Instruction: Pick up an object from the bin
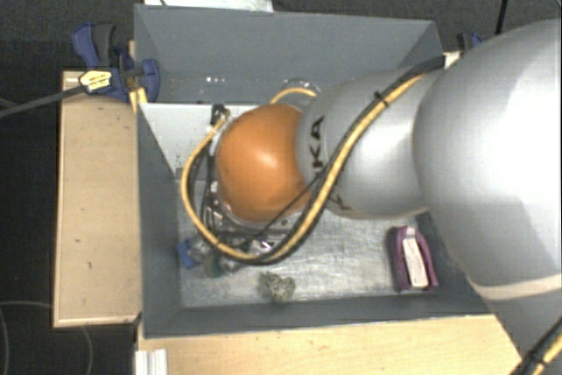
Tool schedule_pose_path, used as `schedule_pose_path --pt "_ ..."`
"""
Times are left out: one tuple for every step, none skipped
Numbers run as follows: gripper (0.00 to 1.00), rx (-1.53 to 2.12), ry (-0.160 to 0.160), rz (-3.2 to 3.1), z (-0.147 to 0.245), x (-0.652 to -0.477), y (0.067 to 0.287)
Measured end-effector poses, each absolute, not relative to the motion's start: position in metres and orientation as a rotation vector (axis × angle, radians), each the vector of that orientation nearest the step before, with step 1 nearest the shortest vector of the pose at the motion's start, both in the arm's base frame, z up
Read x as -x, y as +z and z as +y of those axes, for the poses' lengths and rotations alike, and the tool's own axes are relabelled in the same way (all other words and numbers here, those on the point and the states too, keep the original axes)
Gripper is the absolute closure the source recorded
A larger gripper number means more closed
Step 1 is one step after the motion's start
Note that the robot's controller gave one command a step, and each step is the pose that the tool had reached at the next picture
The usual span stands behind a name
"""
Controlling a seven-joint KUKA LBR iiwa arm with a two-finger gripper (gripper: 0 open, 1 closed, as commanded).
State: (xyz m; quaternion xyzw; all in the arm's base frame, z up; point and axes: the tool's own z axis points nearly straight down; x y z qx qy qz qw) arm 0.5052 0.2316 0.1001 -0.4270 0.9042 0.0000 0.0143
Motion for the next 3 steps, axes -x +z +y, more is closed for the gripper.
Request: schedule_pose_path --pt "1.0 1.409 0.001 2.774 0.2323 -0.5058 0.0998" --pt "1.0 1.418 0.0 2.769 0.2323 -0.5056 0.1001" --pt "0.0 1.425 -0.001 2.784 0.2299 -0.5015 0.0946"
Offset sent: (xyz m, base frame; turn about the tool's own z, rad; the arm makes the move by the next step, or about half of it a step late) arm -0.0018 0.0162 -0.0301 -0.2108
